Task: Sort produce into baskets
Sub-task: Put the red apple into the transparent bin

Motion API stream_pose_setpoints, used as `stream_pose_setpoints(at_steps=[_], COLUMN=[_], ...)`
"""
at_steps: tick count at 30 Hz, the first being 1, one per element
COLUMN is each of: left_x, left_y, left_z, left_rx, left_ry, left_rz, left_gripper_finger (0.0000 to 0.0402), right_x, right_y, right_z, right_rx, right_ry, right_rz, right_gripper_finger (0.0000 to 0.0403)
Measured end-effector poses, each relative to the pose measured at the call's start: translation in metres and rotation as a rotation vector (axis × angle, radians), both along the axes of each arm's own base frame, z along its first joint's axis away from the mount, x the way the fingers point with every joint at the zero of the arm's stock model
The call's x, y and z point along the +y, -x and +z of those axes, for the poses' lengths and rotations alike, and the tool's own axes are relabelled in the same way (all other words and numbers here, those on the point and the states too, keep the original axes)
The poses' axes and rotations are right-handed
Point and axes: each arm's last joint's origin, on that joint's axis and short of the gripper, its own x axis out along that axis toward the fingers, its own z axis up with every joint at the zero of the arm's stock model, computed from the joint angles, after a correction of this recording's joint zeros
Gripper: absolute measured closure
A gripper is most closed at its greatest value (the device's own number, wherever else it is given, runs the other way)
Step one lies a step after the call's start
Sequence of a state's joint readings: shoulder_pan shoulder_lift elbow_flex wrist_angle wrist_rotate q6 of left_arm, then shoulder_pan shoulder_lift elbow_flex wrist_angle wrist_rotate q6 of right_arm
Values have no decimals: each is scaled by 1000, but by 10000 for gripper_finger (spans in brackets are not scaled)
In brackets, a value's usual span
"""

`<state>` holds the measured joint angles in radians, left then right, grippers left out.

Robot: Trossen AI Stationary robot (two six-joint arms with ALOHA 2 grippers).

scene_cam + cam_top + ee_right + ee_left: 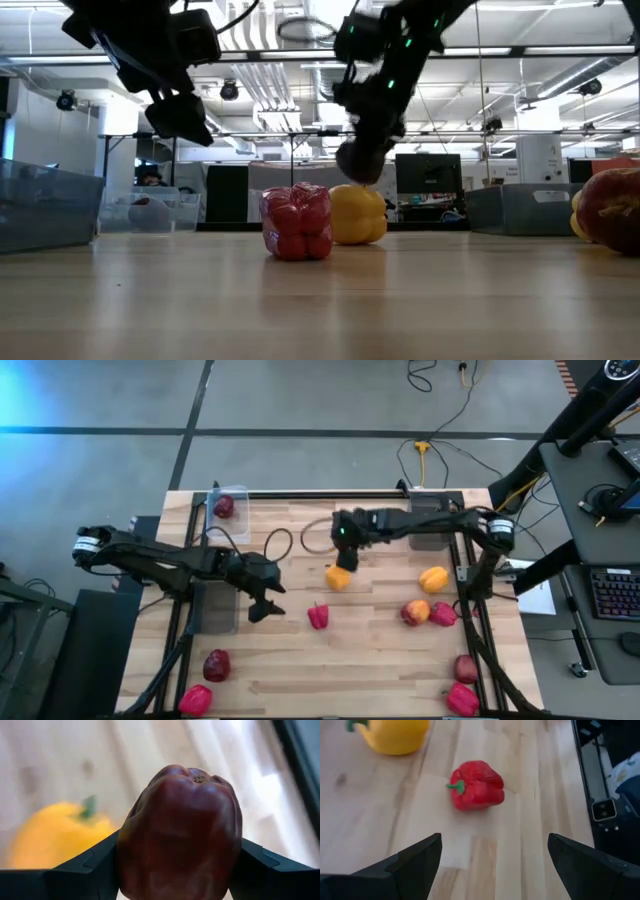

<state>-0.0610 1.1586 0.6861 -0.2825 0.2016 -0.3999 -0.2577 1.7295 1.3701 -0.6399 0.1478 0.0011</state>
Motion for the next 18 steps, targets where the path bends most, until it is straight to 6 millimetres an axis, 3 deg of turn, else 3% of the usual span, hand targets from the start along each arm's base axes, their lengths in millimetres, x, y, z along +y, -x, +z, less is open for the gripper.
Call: stream_pose_setpoints(at_steps=[3, 6, 11, 18], left_x=[6, 9, 12, 17], left_y=[7, 12, 17, 17], left_z=[5, 8, 11, 11], left_rx=[3, 12, 22, 12], left_ry=[-15, -17, -10, -44], left_rz=[55, 106, 166, 175], left_gripper_finger=[56, 56, 56, 56], right_x=[-21, -29, -24, -10], right_y=[-6, -16, -32, -40], right_z=[-19, -41, -71, -79], right_rx=[2, -19, -45, -44], right_ry=[-5, -77, -122, -123], right_rz=[38, 72, 93, 129], right_gripper_finger=[136, 135, 126, 75])
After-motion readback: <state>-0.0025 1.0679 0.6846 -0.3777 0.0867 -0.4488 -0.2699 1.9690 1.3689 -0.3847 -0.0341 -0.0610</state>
